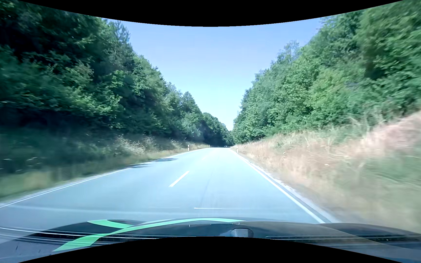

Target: Follow the waypoints while adhering to traffic rules and regulations

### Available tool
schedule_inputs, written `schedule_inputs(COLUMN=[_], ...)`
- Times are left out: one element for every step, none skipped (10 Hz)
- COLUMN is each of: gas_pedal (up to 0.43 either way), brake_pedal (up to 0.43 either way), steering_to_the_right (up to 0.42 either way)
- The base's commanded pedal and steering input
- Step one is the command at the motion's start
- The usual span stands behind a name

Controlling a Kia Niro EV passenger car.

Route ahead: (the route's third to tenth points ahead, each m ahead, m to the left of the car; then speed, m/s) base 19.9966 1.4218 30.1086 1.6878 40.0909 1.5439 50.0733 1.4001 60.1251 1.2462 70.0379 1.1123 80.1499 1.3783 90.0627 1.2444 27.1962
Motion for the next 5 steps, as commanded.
schedule_inputs(gas_pedal=[0.15,0.13,0.13,0.13,0.11], brake_pedal=[0.0,0.0,0.0,0.0,0.0], steering_to_the_right=[0.0,0.0,0.0,-0.001,-0.002])
